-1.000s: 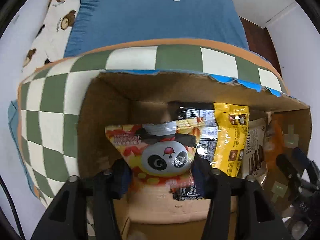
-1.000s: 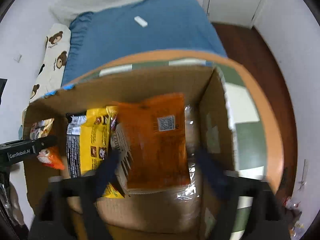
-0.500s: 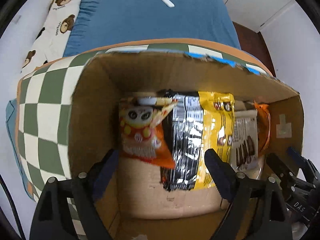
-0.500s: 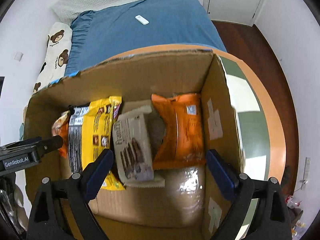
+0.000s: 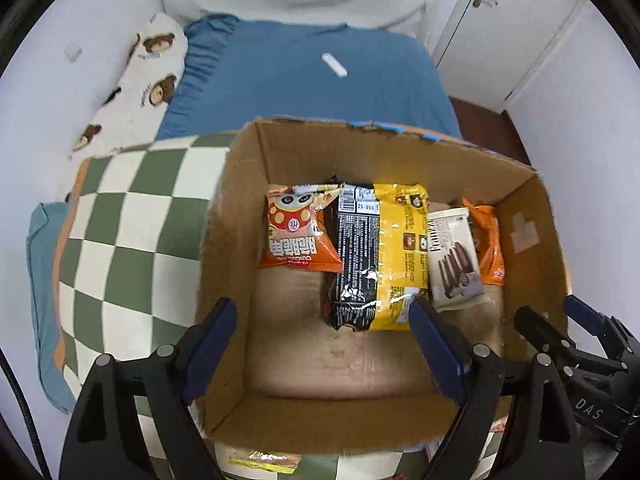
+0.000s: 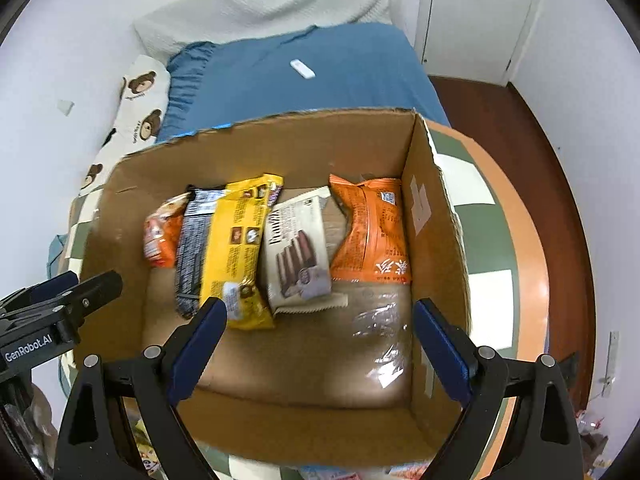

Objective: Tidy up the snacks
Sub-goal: 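Carry both packets into the cardboard box and open both tools, then grasp the yellow GUOBA bag with the left tool while the right grasps the yellow egg-biscuit bag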

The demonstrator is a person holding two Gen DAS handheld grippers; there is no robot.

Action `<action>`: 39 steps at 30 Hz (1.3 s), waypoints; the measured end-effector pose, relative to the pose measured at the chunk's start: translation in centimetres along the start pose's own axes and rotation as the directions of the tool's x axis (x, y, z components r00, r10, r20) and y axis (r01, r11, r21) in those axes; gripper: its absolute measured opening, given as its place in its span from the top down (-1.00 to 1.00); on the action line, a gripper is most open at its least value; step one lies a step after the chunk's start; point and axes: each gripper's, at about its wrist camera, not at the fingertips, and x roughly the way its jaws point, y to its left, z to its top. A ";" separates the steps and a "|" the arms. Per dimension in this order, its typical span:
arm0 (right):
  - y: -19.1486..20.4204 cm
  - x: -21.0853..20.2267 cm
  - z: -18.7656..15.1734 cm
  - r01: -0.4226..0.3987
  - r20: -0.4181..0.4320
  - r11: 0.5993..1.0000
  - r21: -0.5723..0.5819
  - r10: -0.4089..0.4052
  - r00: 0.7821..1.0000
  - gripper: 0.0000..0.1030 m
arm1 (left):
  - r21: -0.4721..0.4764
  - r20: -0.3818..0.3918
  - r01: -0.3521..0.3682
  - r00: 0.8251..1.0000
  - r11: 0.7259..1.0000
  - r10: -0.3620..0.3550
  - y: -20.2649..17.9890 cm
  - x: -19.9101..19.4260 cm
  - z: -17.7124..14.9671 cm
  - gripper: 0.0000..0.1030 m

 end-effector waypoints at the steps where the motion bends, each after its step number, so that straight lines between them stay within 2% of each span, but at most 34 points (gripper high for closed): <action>1: 0.0 -0.6 -0.2 -0.004 0.009 1.000 -0.002 0.004 1.000 -0.86 | 0.007 0.013 0.000 1.000 1.000 0.000 -0.1 -0.6 -0.4 -0.70; 9: 0.9 -6.3 -3.2 -0.010 0.123 0.999 -0.035 0.014 0.992 -0.86 | 0.047 0.129 -0.019 0.992 0.999 0.013 -0.2 -5.5 -4.2 -0.70; 13: 1.5 -9.3 -4.5 -0.017 0.175 0.999 -0.051 0.026 0.984 -0.86 | 0.050 0.159 -0.001 0.987 0.999 -0.007 -0.1 -7.7 -6.0 -0.70; 18: 1.7 -11.7 -7.2 -0.065 0.192 0.997 -0.039 0.071 0.979 -0.86 | 0.038 0.190 0.003 0.982 0.999 -0.010 1.0 -9.8 -8.5 -0.70; 20: 1.7 -11.5 -8.8 -0.079 0.171 0.996 -0.035 0.084 0.982 -0.86 | 0.036 0.180 -0.006 0.984 0.999 -0.001 1.8 -9.9 -10.2 -0.70; 23: 1.4 -10.0 -11.1 -0.084 0.125 0.996 -0.031 0.087 0.988 -0.86 | 0.012 0.130 -0.033 0.991 0.999 0.032 3.9 -8.7 -13.0 -0.70; 26: 1.0 -6.8 -13.6 -0.102 0.035 0.995 -0.008 0.103 0.994 -0.86 | -0.031 0.044 -0.067 0.997 0.997 0.069 6.5 -6.1 -16.3 -0.70; 27: 0.9 -5.4 -14.7 -0.118 -0.008 0.993 0.005 0.118 0.993 -0.85 | -0.051 -0.011 -0.084 0.996 0.995 0.083 7.8 -4.6 -17.7 -0.70; 30: 1.3 -2.5 -16.9 -0.159 -0.078 0.987 0.037 0.162 0.984 -0.79 | -0.135 -0.129 -0.094 0.989 0.986 0.076 11.3 -1.6 -21.0 -0.70; 32: 2.6 -0.8 -18.1 -0.203 -0.120 0.978 0.050 0.207 0.971 -0.62 | -0.216 -0.195 -0.088 0.980 0.972 0.045 13.9 0.0 -22.9 -0.70; 35: 5.0 1.3 -18.9 -0.258 -0.166 0.965 0.051 0.263 0.950 -0.56 | -0.371 -0.255 -0.067 0.966 0.926 -0.032 17.8 1.8 -25.2 -0.70; 37: 7.1 2.3 -19.1 -0.285 -0.181 0.958 0.043 0.288 0.940 -0.56 | -0.481 -0.276 -0.041 0.955 0.876 -0.107 20.0 2.8 -26.5 -0.70; 39: 9.2 3.2 -18.9 -0.297 -0.187 0.955 0.024 0.296 0.937 -0.56 | -0.531 -0.286 -0.033 0.948 0.847 -0.142 21.1 3.7 -27.3 -0.70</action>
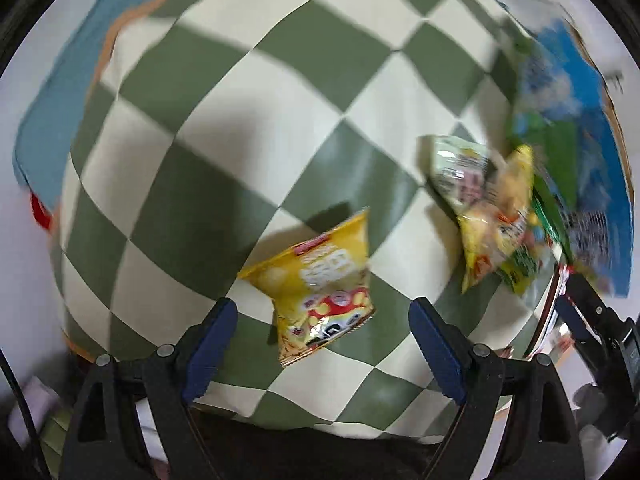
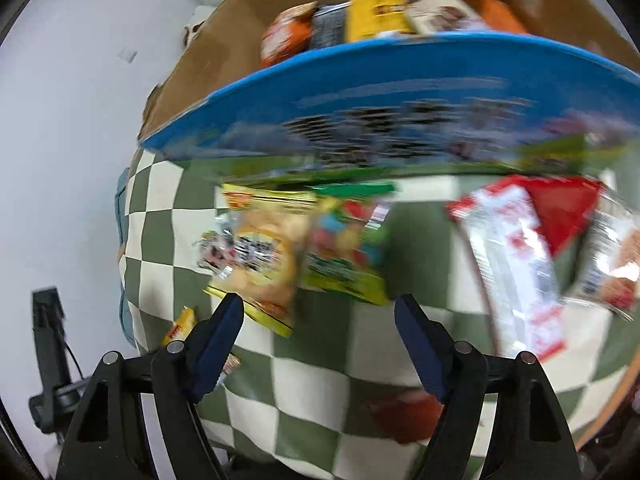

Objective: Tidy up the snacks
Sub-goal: 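Grasp the yellow GUOBA bag with the left tool while the right grasps the yellow egg-biscuit bag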

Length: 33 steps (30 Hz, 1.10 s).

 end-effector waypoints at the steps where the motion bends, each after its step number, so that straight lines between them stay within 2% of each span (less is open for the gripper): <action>1: 0.7 0.6 0.3 -0.007 -0.009 1.000 -0.004 0.007 1.000 -0.56 | -0.003 -0.014 -0.007 1.000 1.000 0.007 0.2 0.3 0.0 -0.70; 8: 4.1 5.4 2.4 0.022 -0.055 1.000 0.019 -0.021 0.998 -0.56 | -0.047 -0.087 0.048 0.995 0.998 -0.051 -0.1 3.8 0.5 -0.69; 11: 5.0 7.3 3.1 0.054 -0.063 0.998 0.044 -0.052 0.997 -0.56 | -0.023 -0.084 0.036 0.996 0.999 -0.037 -0.8 4.7 1.0 -0.17; 13: 6.2 7.9 3.2 0.097 -0.050 0.995 0.004 -0.096 0.994 -0.38 | 0.024 -0.072 0.012 0.997 1.000 -0.010 -1.1 4.8 1.4 -0.16; 14: 6.8 8.0 3.1 0.114 -0.039 0.993 -0.031 -0.115 0.993 0.04 | 0.051 -0.063 0.000 0.998 0.999 0.003 -1.3 4.7 1.6 -0.16; 15: 7.4 8.1 2.9 0.139 -0.037 0.987 -0.077 -0.142 0.989 0.16 | 0.091 -0.048 -0.018 0.999 0.996 0.023 -1.7 4.5 1.7 -0.16; 19: 7.8 8.1 1.0 0.168 -0.068 0.962 -0.215 -0.186 0.980 0.22 | 0.205 -0.013 -0.085 0.996 0.975 0.090 -3.1 4.3 2.1 -0.16; 23: 7.4 7.7 -1.7 0.178 -0.125 0.925 -0.336 -0.231 0.965 0.22 | 0.248 -0.003 -0.117 0.993 0.962 0.122 -3.9 5.0 2.5 -0.25; 26: 6.8 7.7 -3.1 0.154 -0.172 0.924 -0.349 -0.225 0.959 0.19 | 0.257 -0.011 -0.137 0.989 0.957 0.145 -4.4 5.7 2.8 -0.36; 31: 5.4 6.9 -3.3 0.119 -0.178 0.958 -0.261 -0.169 0.969 0.05 | 0.283 0.027 -0.177 0.984 0.943 0.177 -5.1 5.8 2.8 -0.35; 33: 5.0 6.3 -3.5 0.103 -0.177 0.966 -0.239 -0.147 0.973 -0.03 | 0.297 0.051 -0.192 0.981 0.936 0.185 -5.9 5.5 2.3 -0.18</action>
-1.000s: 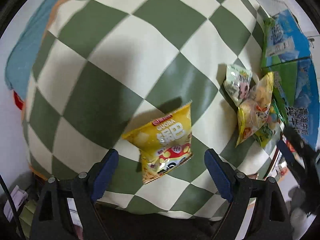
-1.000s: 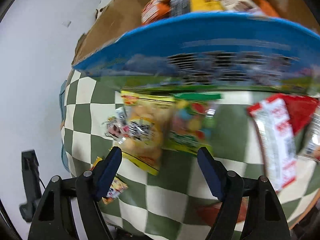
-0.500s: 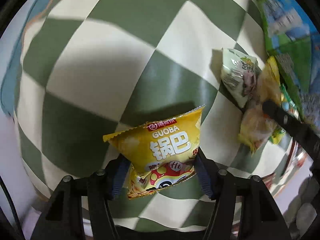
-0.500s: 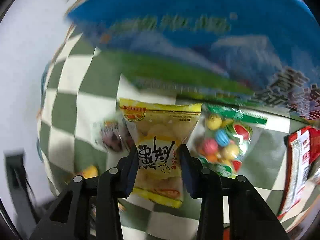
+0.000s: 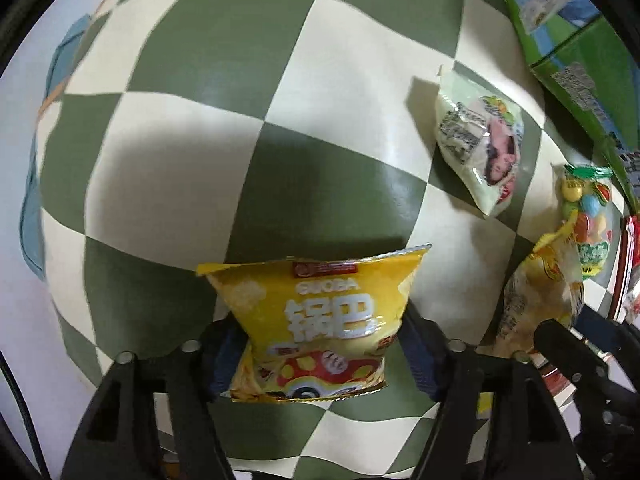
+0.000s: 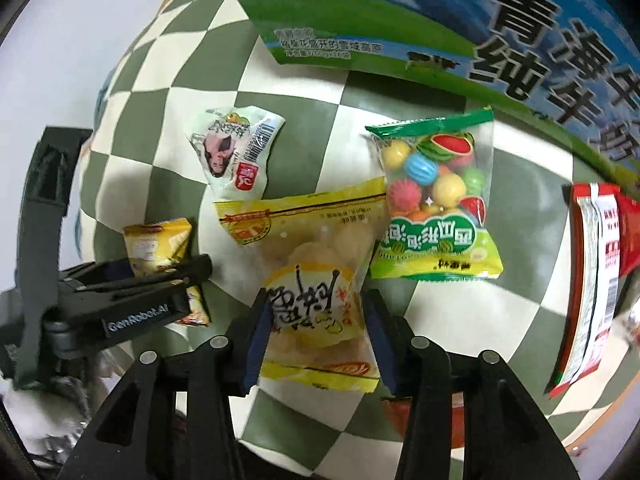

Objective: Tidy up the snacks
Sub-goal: 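Grasp the yellow GUOBA bag with the left tool while the right grasps the yellow egg-biscuit bag, then carry both yellow bags into the cardboard box and open both tools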

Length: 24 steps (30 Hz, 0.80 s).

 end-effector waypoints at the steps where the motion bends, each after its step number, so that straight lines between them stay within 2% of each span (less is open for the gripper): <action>1: -0.2 -0.4 -0.1 -0.002 0.006 1.000 0.002 0.002 1.000 -0.09 | 0.004 0.008 0.001 1.000 1.000 -0.001 -0.3 -0.3 -0.3 -0.18; 3: -1.3 -1.3 -0.5 -0.011 0.016 1.000 0.009 0.011 1.000 -0.22 | 0.001 0.009 0.010 1.000 1.000 -0.010 -0.1 -0.5 -0.7 -0.18; 7: -1.8 -0.7 0.2 0.005 0.019 0.999 0.044 -0.006 1.000 -0.23 | -0.006 0.015 0.016 1.000 1.000 -0.016 0.0 -0.3 -1.4 -0.18; 10: -2.3 1.4 0.7 -0.010 -0.017 0.998 0.067 0.011 1.000 -0.22 | -0.001 0.025 0.006 1.000 1.000 -0.006 -0.6 -0.5 -1.7 -0.13; 12: -2.5 2.4 0.6 -0.012 -0.032 0.998 0.066 0.014 0.999 0.07 | 0.008 0.030 0.003 1.000 1.000 -0.003 -0.3 -0.8 -1.9 -0.03; 15: -2.2 1.6 -0.1 0.010 0.009 1.000 0.029 -0.011 1.000 0.19 | 0.020 0.035 0.002 0.999 1.000 -0.003 -1.0 -1.6 -2.5 0.02; 19: -2.1 -0.9 -1.1 -0.016 0.063 1.000 0.018 0.015 0.998 0.20 | 0.014 0.044 0.016 0.999 1.000 -0.017 -1.7 -2.5 -2.8 0.08; 24: -1.8 -4.7 -1.3 -0.055 0.130 0.998 0.016 0.053 0.990 0.21 | 0.032 0.091 0.054 0.994 0.998 -0.057 -2.9 -5.7 -2.5 0.10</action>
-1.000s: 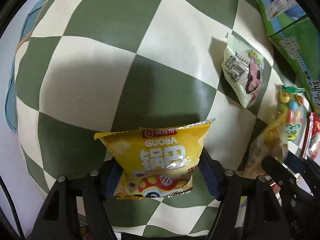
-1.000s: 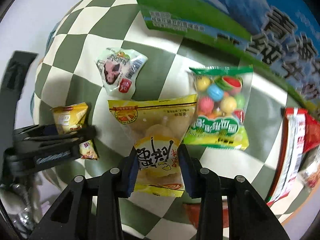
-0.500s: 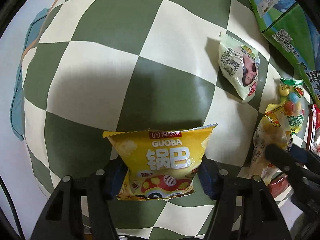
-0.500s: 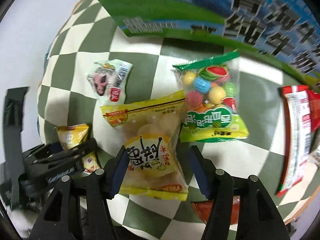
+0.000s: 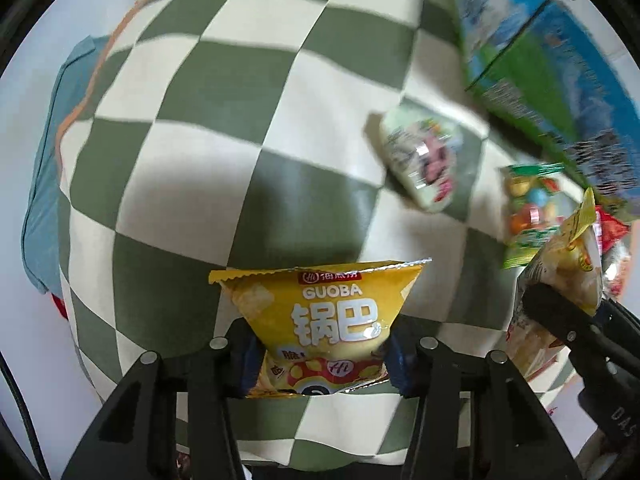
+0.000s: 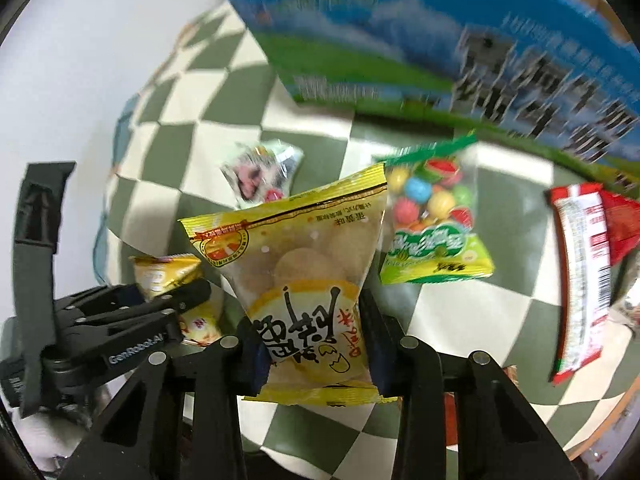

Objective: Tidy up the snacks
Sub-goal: 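Carry both yellow bags into the cardboard box and open both tools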

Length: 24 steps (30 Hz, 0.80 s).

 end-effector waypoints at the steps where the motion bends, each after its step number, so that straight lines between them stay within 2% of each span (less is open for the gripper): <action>1: -0.3 -1.1 -0.1 -0.010 0.015 1.000 0.000 0.010 1.000 0.21 | 0.006 0.012 0.013 1.000 1.000 -0.013 -0.6 -0.9 0.3 0.10; 6: -1.8 -6.1 0.5 -0.068 0.095 0.997 0.033 0.065 0.993 0.21 | 0.050 0.097 0.099 0.990 0.994 -0.104 -3.8 -6.6 0.9 0.10; 10: -3.0 -11.4 1.2 -0.114 0.183 0.991 0.075 0.098 0.978 0.21 | 0.118 0.182 0.175 0.964 0.977 -0.194 -6.2 -13.0 3.0 0.10; 14: -5.0 -15.7 3.2 -0.134 0.265 0.983 0.126 0.097 0.959 0.21 | 0.204 0.214 0.210 0.943 0.956 -0.253 -8.3 -17.2 6.1 0.10; 17: -5.7 -16.7 5.9 -0.108 0.310 0.981 0.162 0.053 0.949 0.21 | 0.255 0.219 0.216 0.937 0.942 -0.274 -11.7 -18.0 8.9 0.10; 19: -7.7 -17.5 7.6 -0.083 0.324 0.977 0.197 0.015 0.946 0.21 | 0.281 0.202 0.221 0.938 0.934 -0.283 -14.0 -17.5 10.8 0.10; 24: -12.8 -17.6 11.3 0.003 0.280 0.960 0.279 -0.084 0.956 0.21 | 0.290 0.084 0.267 0.949 0.919 -0.303 -18.7 -13.7 15.0 0.10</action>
